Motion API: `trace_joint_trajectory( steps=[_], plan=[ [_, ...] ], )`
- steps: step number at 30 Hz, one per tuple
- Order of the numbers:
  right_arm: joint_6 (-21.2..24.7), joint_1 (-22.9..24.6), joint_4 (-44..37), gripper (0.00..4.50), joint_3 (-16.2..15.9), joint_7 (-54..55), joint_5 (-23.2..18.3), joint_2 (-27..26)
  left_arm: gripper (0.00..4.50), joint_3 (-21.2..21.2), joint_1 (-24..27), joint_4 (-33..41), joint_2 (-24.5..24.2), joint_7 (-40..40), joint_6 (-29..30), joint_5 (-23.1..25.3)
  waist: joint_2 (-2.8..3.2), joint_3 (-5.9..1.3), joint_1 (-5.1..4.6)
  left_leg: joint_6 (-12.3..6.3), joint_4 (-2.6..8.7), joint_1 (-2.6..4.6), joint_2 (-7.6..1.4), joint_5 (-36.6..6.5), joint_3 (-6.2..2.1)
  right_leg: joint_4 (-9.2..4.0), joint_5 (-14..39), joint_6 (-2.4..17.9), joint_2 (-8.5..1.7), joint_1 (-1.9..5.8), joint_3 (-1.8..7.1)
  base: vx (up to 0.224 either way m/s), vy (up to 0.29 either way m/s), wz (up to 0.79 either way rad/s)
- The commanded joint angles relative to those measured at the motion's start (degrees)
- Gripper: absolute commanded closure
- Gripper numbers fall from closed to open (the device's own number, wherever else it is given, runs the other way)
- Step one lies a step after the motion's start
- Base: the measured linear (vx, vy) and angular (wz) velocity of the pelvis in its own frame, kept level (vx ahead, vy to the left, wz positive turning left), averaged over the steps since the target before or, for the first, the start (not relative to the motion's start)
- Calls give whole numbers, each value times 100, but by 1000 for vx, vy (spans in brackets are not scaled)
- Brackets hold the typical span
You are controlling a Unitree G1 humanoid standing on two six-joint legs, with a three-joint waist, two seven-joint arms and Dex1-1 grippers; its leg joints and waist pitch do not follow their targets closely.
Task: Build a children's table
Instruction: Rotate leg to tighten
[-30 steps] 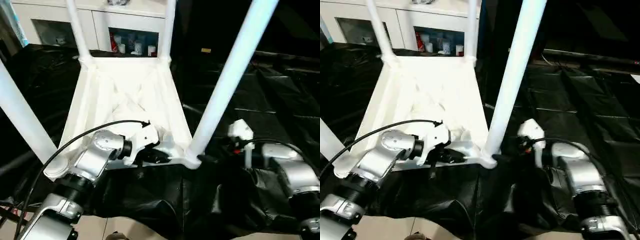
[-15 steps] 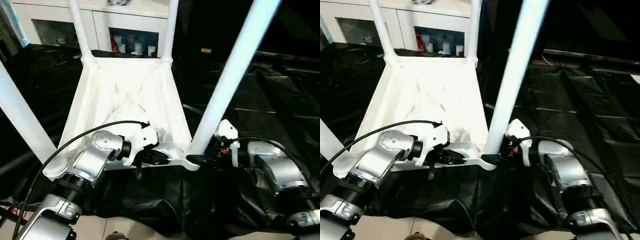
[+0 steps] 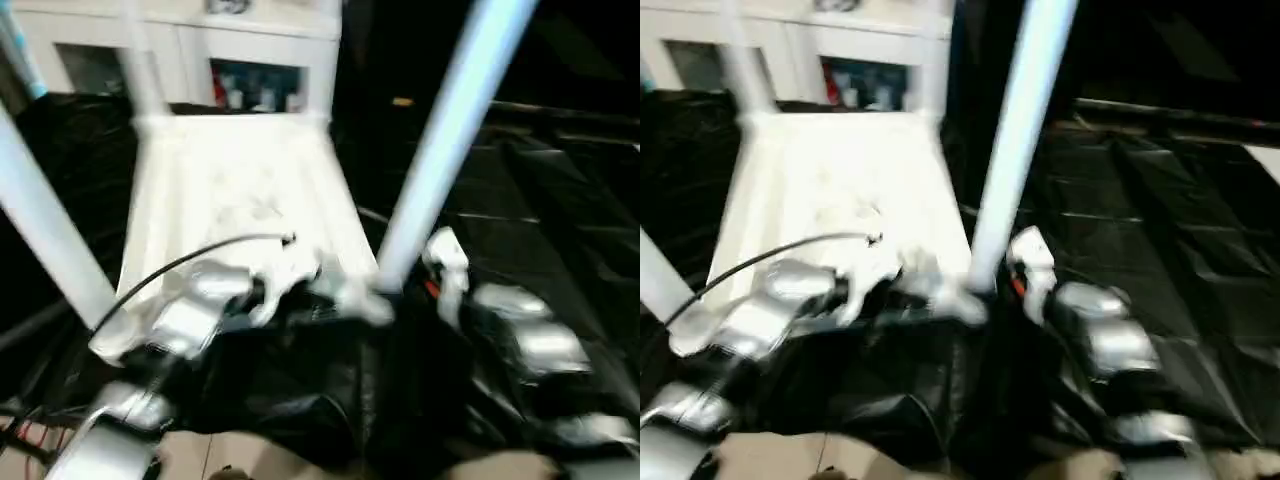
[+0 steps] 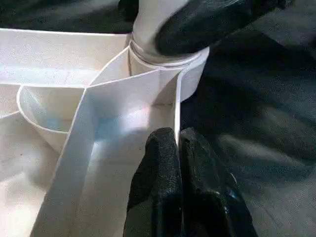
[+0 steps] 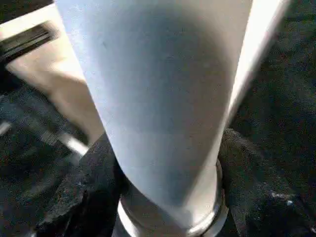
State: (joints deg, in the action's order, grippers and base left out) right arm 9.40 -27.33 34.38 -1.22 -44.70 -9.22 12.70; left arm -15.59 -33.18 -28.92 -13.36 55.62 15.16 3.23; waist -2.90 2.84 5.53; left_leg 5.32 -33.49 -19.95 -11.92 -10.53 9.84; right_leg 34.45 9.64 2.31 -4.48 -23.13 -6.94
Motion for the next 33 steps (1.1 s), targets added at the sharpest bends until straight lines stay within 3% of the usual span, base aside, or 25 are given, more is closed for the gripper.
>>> trace_joint_trajectory(
  steps=[1,4,5,8,9,10,13,16,28,33],
  plan=[
    [55,-19,203,201,-139,625,236,-256,450,104,-305,118,342,-403,29,-108,-21,-362,19,-182,364,0,-139,-989,-32,-526,2306,479,-456,323,333,0,0,0],
    [103,-83,389,201,-109,1398,398,-602,450,132,-429,44,618,-793,180,-84,-6,-384,-5,-138,370,-19,-149,-793,-41,-448,1823,592,-444,332,344,0,0,0],
    [71,-122,466,201,-108,1666,437,-837,450,146,-495,-15,792,-988,223,-71,25,-377,-9,-146,369,-22,-142,-804,-38,-454,1776,614,-440,331,345,0,0,0],
    [7,-133,396,201,-190,1631,360,-1205,450,53,-486,-32,985,-1046,185,-56,11,-381,-10,-227,367,-18,-139,-857,-25,-459,1644,653,-446,341,357,0,0,0],
    [-4,-120,355,201,-250,1538,335,-1267,450,17,-460,-8,1011,-1014,175,-60,61,-383,-3,-226,370,-18,-140,-856,-33,-451,1602,667,-449,347,357,0,0,0],
    [-9,-112,332,183,-290,1478,323,-1291,450,-4,-443,9,1020,-989,171,-64,32,-380,-15,-237,371,-20,-141,-878,-26,-458,1555,671,-437,349,356,0,0,0],
    [40,-84,228,161,-372,1259,249,-1273,450,-42,-389,44,959,-871,119,-89,33,-370,-17,-248,377,-11,-141,-990,-26,-476,1683,666,-442,351,355,0,0,0],
    [61,-29,-4,120,-501,699,230,-968,450,-98,-286,150,685,-495,-29,-139,22,-374,-12,-286,380,-20,-148,-956,-33,-463,1619,667,-446,363,359,0,0,0],
    [163,223,-696,120,-955,-2005,74,516,450,-416,263,899,-318,1269,-268,-424,13,-358,36,-416,377,-12,-185,-1019,-27,-446,1599,798,-449,361,371,0,0,0],
    [249,209,-765,120,-1022,-2428,43,758,450,-439,367,994,-504,1521,-303,-429,14,-345,71,-371,378,-1,-181,-1053,-27,-470,1841,753,-451,346,364,0,0,0]
  ],
)
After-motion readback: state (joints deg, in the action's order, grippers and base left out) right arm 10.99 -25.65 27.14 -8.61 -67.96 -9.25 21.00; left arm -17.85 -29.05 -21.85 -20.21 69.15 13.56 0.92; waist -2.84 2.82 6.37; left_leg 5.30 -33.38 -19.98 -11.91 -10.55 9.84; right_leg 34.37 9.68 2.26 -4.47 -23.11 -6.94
